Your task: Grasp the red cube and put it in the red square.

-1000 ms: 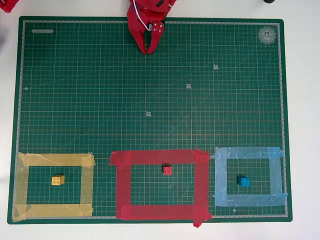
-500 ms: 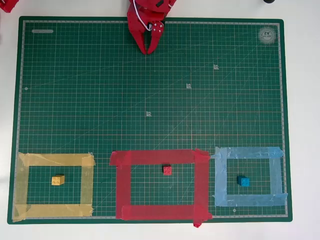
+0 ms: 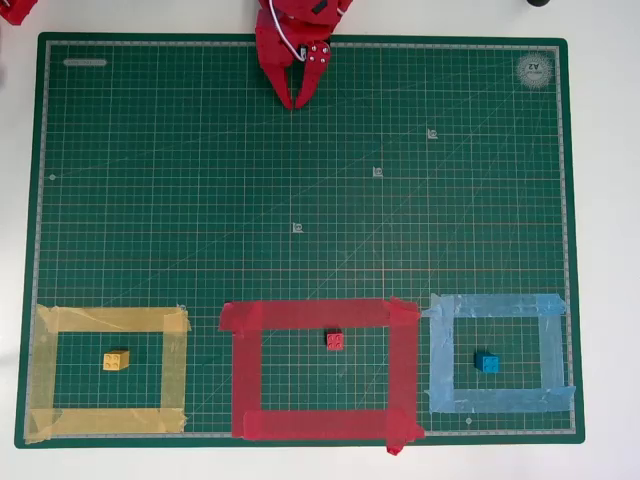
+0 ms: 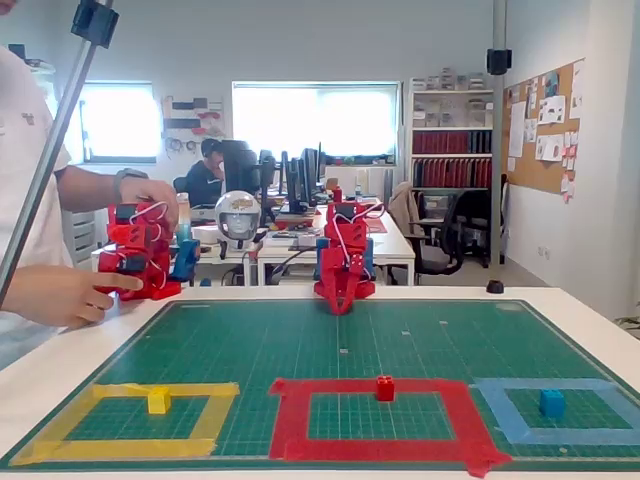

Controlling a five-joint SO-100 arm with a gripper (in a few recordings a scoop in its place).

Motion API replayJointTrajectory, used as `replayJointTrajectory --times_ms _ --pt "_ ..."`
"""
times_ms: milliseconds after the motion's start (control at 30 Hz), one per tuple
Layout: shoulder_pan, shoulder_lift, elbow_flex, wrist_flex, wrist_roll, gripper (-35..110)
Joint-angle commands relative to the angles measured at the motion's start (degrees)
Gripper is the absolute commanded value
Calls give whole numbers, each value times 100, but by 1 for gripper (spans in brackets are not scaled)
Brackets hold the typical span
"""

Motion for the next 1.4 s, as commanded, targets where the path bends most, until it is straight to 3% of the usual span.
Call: replayJointTrajectory --times_ms 0,1367 --pt "-114 211 26 105 -149 0" --pt "-149 176 26 114 -88 0"
